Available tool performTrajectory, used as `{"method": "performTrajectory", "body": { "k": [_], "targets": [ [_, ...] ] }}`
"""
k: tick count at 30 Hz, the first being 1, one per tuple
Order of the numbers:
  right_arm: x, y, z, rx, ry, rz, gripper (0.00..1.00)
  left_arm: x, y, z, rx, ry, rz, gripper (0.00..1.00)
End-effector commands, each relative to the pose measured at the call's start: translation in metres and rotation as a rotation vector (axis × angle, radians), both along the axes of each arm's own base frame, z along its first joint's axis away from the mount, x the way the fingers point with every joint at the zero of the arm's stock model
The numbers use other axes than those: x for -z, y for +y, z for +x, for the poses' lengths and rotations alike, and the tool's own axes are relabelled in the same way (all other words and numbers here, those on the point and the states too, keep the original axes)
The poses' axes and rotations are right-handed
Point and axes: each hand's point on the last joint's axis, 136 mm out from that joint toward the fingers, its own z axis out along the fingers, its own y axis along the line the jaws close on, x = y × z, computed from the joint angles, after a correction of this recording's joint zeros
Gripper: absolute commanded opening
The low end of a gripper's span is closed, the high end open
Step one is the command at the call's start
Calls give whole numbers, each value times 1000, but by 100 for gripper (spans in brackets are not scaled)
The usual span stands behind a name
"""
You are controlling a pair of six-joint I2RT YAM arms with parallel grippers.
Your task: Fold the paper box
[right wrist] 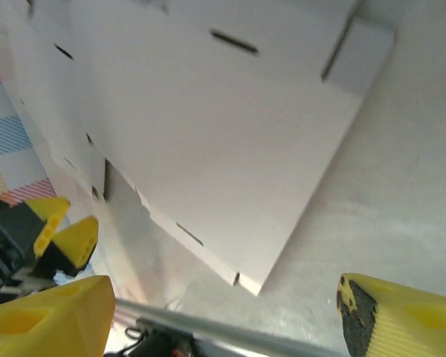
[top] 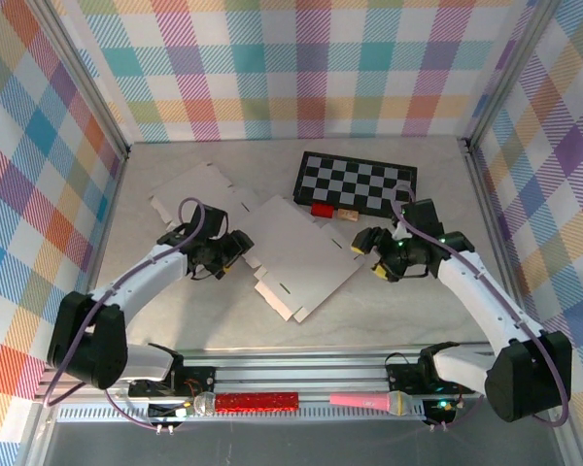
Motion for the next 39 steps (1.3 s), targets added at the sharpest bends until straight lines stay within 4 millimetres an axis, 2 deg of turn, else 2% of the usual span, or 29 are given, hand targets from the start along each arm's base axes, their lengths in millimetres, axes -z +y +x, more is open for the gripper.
{"method": "performTrajectory", "body": {
  "k": [1, 5, 10, 14, 19, 24, 27, 30, 35, 39],
  "targets": [
    [-13, 21, 4, -13, -5, 148, 78, 1, -22, 24, -7, -53, -146, 70],
    [-6, 24, 7, -2, 14, 171, 79, 22, -22, 28, -51, -35, -175, 69],
    [-4, 25, 8, 1, 23, 173, 79, 47, -22, 21, -84, 18, -189, 67],
    [0, 27, 8, 5, 35, 192, 80, 55, -26, 28, -97, -16, -227, 66],
    [6, 27, 5, 10, 52, 199, 80, 60, -32, 38, -119, -61, -293, 58],
    [10, 27, 4, 20, 60, 209, 79, 47, -33, 44, -124, -120, -311, 49],
    [14, 28, 4, 34, 65, 229, 79, 38, -35, 49, -124, -149, -319, 35],
    [19, 28, 1, 46, 70, 247, 79, 25, -36, 52, -131, -183, -338, 25],
    [41, 31, -8, 79, 92, 286, 78, 9, -35, 51, -139, -190, -343, 16],
    [57, 39, -9, 96, 72, 315, 78, 3, -36, 49, -158, -168, -366, 10]
  ]
}}
